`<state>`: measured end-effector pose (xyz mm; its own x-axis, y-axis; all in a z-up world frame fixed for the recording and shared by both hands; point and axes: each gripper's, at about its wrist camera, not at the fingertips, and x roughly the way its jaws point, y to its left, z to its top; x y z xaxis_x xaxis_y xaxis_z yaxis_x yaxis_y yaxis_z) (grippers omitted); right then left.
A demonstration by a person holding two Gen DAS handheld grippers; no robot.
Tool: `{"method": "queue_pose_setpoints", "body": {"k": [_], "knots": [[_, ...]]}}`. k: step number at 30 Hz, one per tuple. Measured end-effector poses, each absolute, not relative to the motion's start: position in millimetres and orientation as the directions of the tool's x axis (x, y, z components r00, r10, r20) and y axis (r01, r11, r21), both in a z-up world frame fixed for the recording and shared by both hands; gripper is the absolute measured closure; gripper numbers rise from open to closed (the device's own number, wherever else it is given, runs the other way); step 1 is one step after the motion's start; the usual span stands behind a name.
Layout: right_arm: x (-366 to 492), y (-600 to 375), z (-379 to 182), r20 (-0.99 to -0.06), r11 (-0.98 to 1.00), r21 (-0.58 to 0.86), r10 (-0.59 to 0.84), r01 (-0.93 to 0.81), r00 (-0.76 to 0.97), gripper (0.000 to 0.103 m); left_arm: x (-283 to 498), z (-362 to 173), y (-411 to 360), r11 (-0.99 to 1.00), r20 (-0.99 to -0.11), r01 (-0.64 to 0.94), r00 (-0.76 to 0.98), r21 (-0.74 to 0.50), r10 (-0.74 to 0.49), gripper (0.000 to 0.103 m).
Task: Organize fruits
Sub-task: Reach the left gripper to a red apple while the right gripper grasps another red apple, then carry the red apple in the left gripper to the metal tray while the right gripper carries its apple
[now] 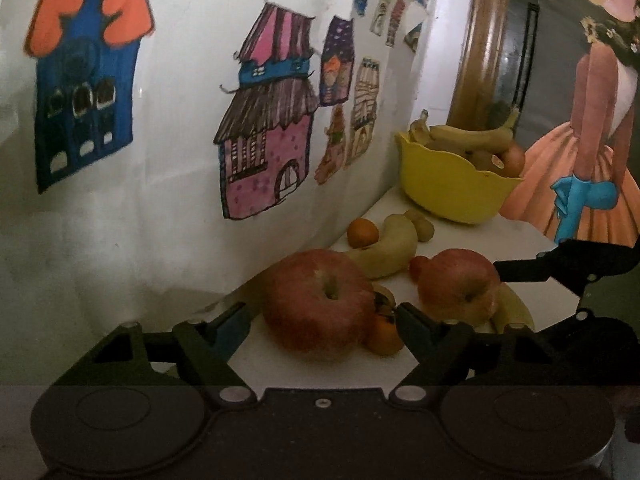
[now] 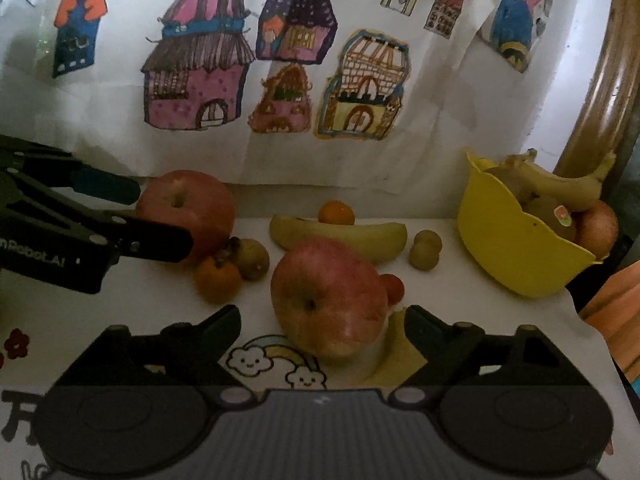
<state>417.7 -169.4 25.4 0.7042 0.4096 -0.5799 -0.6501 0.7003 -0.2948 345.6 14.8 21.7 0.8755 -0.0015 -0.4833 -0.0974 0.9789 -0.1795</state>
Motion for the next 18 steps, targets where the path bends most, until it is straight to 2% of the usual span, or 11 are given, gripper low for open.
{"method": "queue_pose_setpoints", "body": {"k": [5,12,15,16,18], "knots": [[426.1,-162.3,19.6,-0.592,0.697,-0.302,0.398,-0.651,0.701,0.019,353.1,16.9,20.9,0.968,-0.483,-0.109,0.876,-0.227,-0.014,0.023],[433.9,-158.3,14.7,-0.593,0.704,-0.292,0.398,-0.648,0.7,0.023,362.4,9.8,28.4,0.946,-0.497,-0.108,0.866,-0.305,-0.061,0.024],[437.7,-157.3,14.1,-0.594,0.708,-0.28,0.403,-0.649,0.696,0.027,363.0,9.0,30.4,0.938,-0.488,-0.109,0.87,-0.329,-0.07,0.027],[439.1,-157.6,14.2,-0.593,0.712,-0.277,0.401,-0.645,0.698,0.032,363.2,8.5,31.4,0.936,-0.488,-0.112,0.87,-0.335,-0.071,0.03],[440.1,-159.1,14.2,-0.591,0.717,-0.272,0.402,-0.642,0.699,0.032,363.3,8.1,33.2,0.931,-0.484,-0.121,0.872,-0.345,-0.066,0.032]]}}
